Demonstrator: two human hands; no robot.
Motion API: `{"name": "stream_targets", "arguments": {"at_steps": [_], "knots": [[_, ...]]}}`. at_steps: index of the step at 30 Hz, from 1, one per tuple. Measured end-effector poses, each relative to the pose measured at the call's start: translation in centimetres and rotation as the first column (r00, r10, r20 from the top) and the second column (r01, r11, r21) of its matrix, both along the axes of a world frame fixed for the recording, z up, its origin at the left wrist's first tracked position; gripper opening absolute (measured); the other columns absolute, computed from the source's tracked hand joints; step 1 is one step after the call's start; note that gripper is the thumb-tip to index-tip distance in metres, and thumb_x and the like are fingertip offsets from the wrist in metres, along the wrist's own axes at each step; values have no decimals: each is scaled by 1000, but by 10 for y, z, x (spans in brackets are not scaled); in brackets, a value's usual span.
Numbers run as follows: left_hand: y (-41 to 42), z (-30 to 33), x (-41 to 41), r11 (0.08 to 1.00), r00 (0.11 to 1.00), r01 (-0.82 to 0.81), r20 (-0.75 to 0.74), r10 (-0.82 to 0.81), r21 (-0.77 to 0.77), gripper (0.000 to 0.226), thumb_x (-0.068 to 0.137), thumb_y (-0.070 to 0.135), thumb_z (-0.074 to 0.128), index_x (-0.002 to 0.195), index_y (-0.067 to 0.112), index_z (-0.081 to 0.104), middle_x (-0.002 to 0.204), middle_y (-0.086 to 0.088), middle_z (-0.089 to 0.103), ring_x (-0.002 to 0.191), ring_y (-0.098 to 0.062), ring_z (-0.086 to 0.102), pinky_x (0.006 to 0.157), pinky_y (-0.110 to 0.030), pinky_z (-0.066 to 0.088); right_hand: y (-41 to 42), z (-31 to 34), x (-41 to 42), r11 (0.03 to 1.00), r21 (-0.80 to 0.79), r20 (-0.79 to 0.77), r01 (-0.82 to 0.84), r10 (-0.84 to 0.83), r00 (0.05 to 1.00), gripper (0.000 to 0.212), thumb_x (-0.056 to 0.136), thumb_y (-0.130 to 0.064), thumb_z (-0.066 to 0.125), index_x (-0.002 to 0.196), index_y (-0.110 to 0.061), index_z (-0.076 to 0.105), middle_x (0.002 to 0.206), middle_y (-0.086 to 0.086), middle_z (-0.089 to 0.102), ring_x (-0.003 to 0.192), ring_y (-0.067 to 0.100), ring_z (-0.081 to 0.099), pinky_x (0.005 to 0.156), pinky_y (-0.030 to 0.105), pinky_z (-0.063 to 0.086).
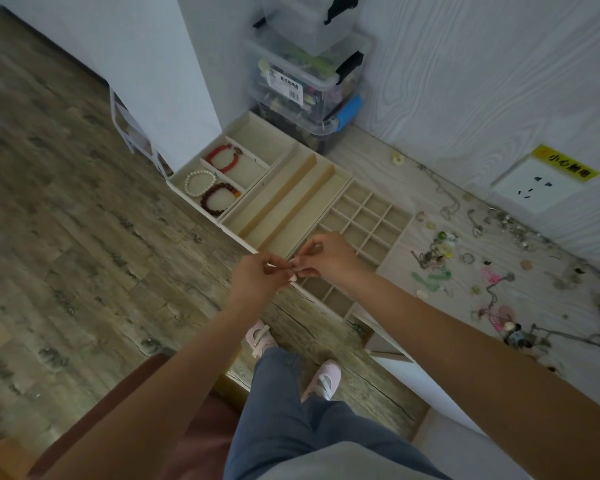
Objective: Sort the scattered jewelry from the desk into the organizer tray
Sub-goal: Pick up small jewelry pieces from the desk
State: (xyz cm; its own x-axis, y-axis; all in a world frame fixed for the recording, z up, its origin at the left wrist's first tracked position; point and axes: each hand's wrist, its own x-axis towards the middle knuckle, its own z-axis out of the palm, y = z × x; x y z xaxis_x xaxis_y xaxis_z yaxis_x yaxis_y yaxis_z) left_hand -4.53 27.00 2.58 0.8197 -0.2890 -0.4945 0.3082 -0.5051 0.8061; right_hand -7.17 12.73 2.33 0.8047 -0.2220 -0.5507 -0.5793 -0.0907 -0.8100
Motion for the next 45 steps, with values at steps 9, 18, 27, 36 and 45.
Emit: {"name": "stream_targets", "arguments": {"at_steps": [9,18,27,36,45], "knots": [[-11,-5,-8,977,983,40,167,-76,208,5,79,12,73,78,11,68,76,-1,65,72,-13,59,57,-9,37,7,-7,5,861,-479,2,-169,194,981,10,74,-21,76,69,-21,68,65,-10,64,63,3,61,62,22,51],[-17,-5,-4,946,957,91,236,-169,310,11,83,9,68,76,8,59,64,9,48,57,1,43,52,3,34,13,-15,-1,727,-655,57,-205,318,946,2,80,-18,70,79,-16,70,80,-6,61,71,9,58,59,25,47],[-7,-12,-5,932,940,153,242,-239,329,7,83,13,65,81,8,59,75,3,56,70,-10,53,54,-8,37,13,-23,-4,698,-680,59,-224,356,933,13,83,-28,67,89,-17,71,89,-6,49,75,11,51,63,28,42],[9,-5,-4,876,831,269,363,-421,400,20,90,12,53,105,16,65,100,-3,57,77,-16,58,71,-30,50,-13,-10,-17,776,-600,140,-195,342,929,20,89,-25,62,106,-20,70,98,-4,57,79,7,52,70,22,41],[8,2,-4,527,508,372,307,-805,764,44,92,22,43,133,34,50,120,-1,47,110,-18,50,89,-32,37,-13,1,-17,619,-691,-40,-373,482,875,17,87,-28,64,101,-22,71,99,-1,61,84,14,60,64,23,37]]}}
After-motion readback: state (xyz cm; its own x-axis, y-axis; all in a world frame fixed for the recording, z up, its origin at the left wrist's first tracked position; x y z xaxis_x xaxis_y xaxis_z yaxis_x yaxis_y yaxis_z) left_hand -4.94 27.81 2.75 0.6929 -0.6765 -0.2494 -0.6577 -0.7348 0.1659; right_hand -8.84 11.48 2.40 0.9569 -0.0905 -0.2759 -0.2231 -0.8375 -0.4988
